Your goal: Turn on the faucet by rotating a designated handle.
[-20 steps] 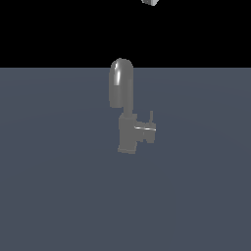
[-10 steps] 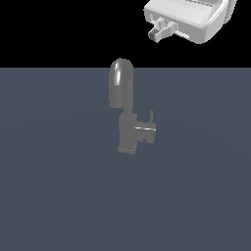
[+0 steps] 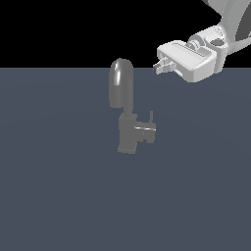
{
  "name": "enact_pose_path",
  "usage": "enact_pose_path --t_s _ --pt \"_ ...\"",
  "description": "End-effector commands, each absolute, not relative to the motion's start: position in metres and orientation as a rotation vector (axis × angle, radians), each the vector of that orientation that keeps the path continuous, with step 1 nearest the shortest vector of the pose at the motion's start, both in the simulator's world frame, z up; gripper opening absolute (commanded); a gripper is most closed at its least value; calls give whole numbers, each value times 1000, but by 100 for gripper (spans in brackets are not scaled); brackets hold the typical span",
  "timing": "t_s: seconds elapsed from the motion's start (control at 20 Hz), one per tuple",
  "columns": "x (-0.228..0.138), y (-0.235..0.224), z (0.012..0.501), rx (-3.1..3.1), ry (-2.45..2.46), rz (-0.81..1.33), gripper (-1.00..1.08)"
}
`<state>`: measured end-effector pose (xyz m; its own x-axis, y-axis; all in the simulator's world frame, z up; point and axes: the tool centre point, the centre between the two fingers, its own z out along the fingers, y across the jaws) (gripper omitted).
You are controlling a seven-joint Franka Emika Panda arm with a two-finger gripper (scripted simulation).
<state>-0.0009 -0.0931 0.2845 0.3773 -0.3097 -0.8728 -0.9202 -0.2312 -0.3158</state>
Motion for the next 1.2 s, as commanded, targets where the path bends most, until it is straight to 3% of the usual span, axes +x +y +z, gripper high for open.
enact_pose_path --t_s 0.0,0.6,1.15 --pt "5 -97 264 -1642 1127 897 -100" --pt "14 -98 173 -1196 1271 1018 -100" --pt "12 -92 144 -1048 1306 1050 -100"
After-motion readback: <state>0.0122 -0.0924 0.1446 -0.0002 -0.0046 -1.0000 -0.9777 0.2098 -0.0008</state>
